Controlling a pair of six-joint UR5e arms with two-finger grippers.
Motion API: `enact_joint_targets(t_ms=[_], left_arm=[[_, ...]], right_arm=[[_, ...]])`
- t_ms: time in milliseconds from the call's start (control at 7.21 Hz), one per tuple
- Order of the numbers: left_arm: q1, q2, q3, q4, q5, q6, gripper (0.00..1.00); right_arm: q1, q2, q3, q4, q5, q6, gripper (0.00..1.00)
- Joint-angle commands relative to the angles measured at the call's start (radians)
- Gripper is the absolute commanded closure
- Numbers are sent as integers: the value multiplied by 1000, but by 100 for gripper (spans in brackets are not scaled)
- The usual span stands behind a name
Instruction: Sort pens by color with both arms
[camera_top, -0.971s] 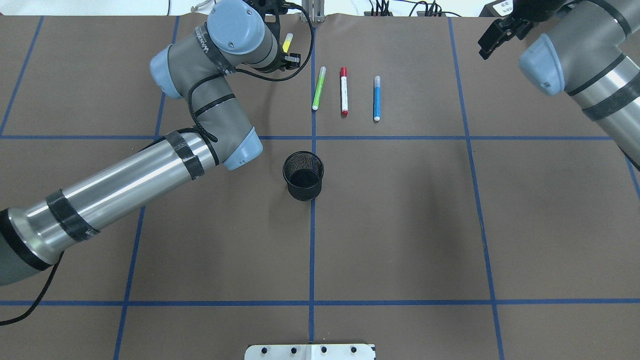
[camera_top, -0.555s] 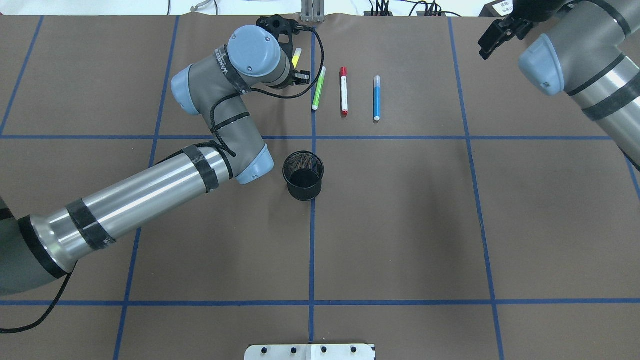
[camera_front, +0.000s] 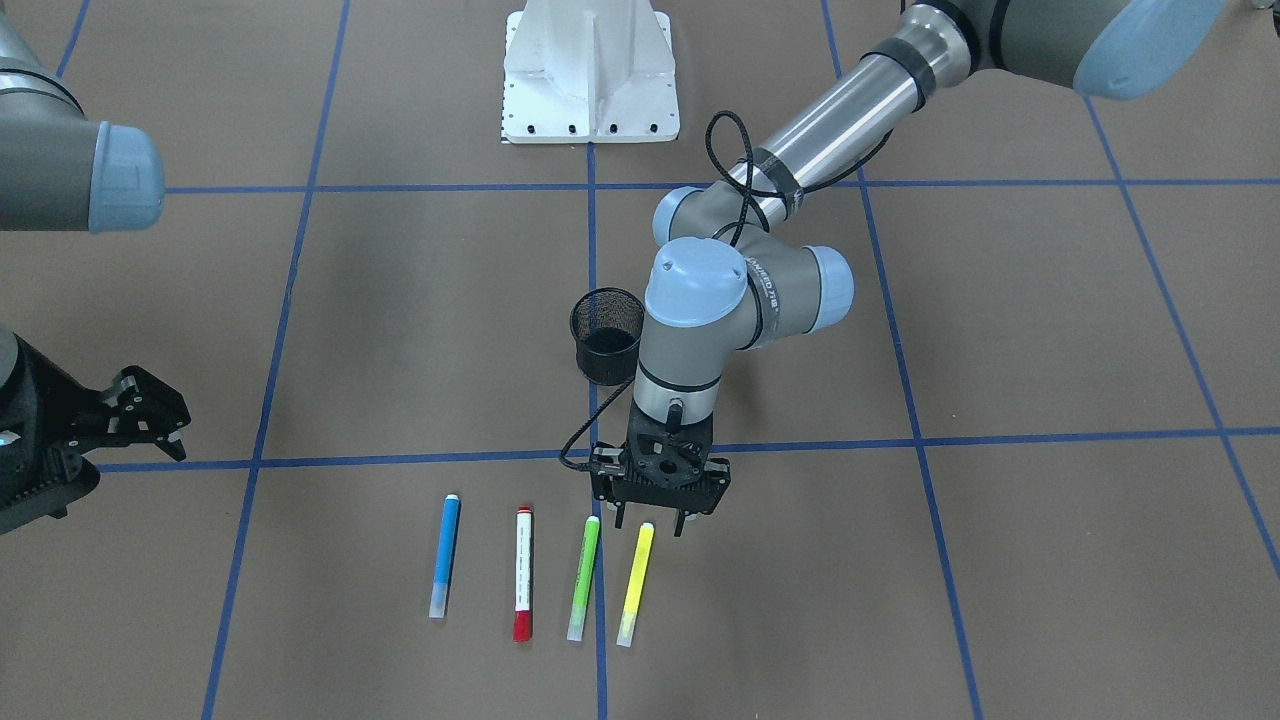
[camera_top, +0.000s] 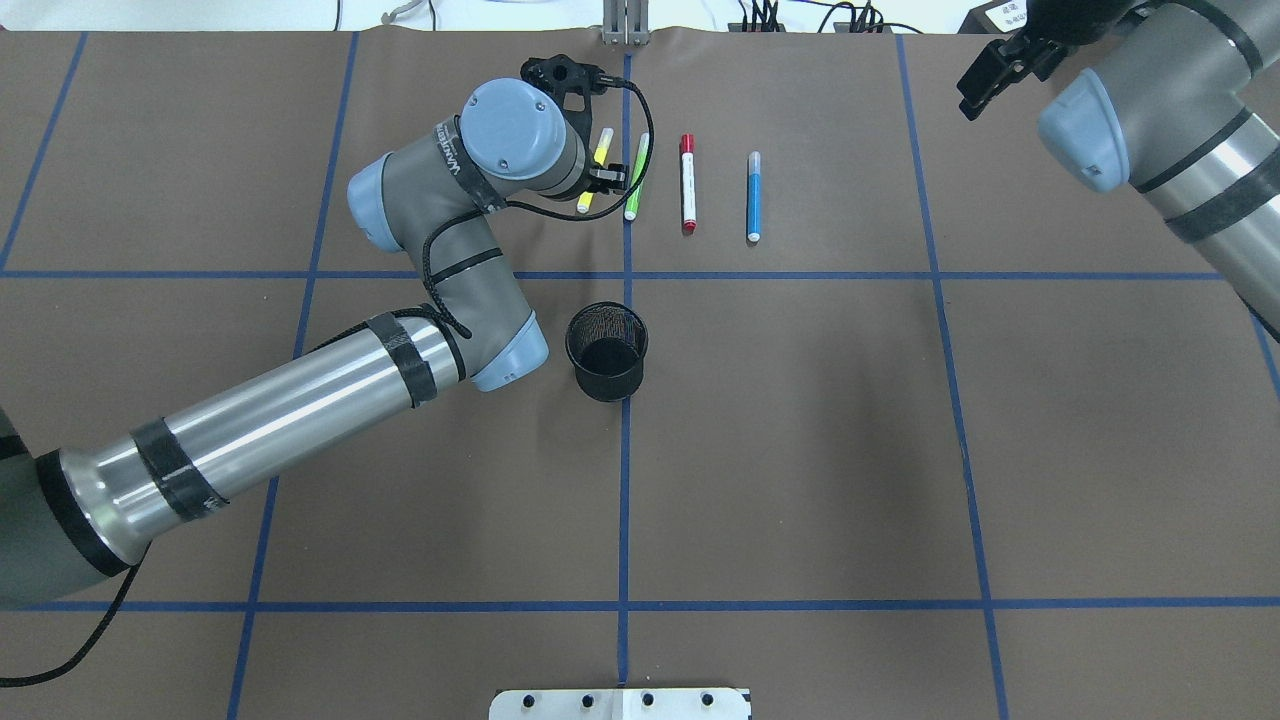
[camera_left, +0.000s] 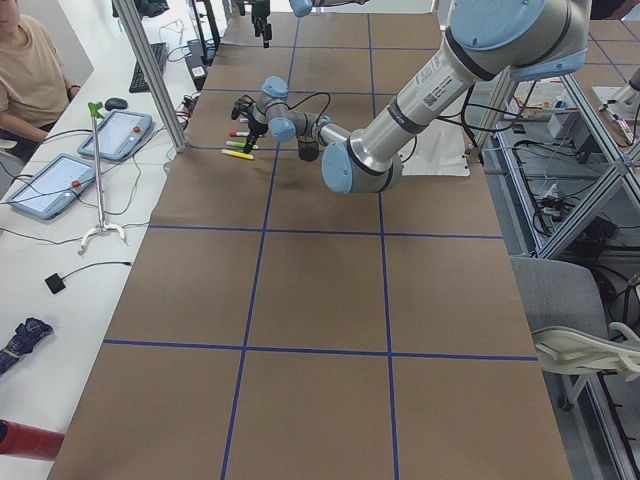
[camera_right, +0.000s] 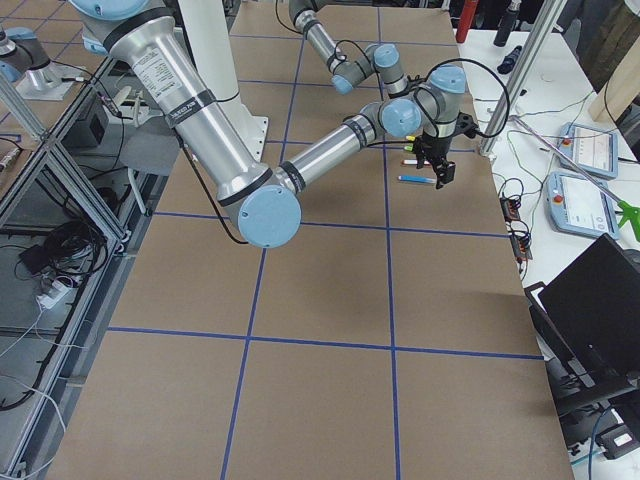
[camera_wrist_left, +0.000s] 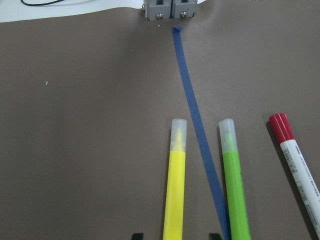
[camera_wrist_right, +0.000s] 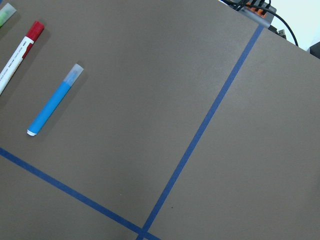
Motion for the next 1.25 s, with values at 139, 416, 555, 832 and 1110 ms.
enact_joint_targets(t_ms=[139,416,555,832,1110], left_arm=[[-23,40,-107,37,-11,-2,1],[-55,181,-361,229,-78,2,1],[-96,225,-531,455,-153,45,1],[-165,305,-832,801,-163,274,0],[-340,458,-952,880,-330,519,0]], right_arm=[[15,0,0,0,7,-2,0],[73,-35,0,-2,13,-17,0],[110,-55,2,-3,17,-31,0],[220,-150,8,-2,85,-116,0],[329,-261,8,-2,95,-327,0]])
